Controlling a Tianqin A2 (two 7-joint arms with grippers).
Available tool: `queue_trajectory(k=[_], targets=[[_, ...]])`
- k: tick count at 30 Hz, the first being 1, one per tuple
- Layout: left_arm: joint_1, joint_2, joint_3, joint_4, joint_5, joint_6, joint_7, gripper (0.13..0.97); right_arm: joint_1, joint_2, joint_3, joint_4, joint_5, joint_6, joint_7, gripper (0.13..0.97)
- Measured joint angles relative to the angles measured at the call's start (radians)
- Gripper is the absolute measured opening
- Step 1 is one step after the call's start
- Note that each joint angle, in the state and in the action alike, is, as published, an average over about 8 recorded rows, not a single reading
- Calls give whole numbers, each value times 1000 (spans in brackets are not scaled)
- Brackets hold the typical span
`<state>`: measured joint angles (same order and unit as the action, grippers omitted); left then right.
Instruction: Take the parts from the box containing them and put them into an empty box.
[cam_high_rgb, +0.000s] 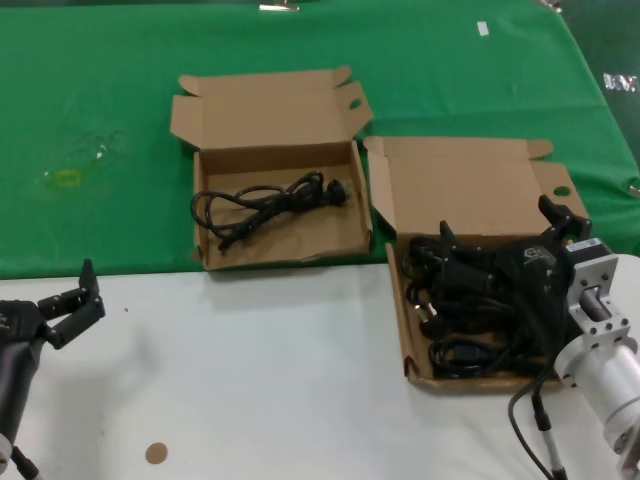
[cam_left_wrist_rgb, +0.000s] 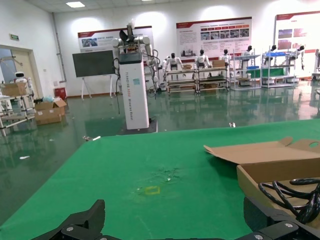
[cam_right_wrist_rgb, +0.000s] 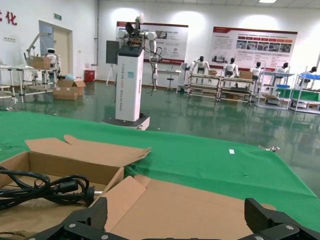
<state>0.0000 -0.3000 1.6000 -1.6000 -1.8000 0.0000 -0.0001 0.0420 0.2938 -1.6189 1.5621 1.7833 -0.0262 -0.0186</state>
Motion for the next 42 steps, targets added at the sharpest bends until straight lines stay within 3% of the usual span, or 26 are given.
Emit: queue_trajectory(k=[42], targets=[[0, 0, 0, 0, 0, 0, 0, 966, 0, 0, 0, 0, 0, 0, 0, 966]])
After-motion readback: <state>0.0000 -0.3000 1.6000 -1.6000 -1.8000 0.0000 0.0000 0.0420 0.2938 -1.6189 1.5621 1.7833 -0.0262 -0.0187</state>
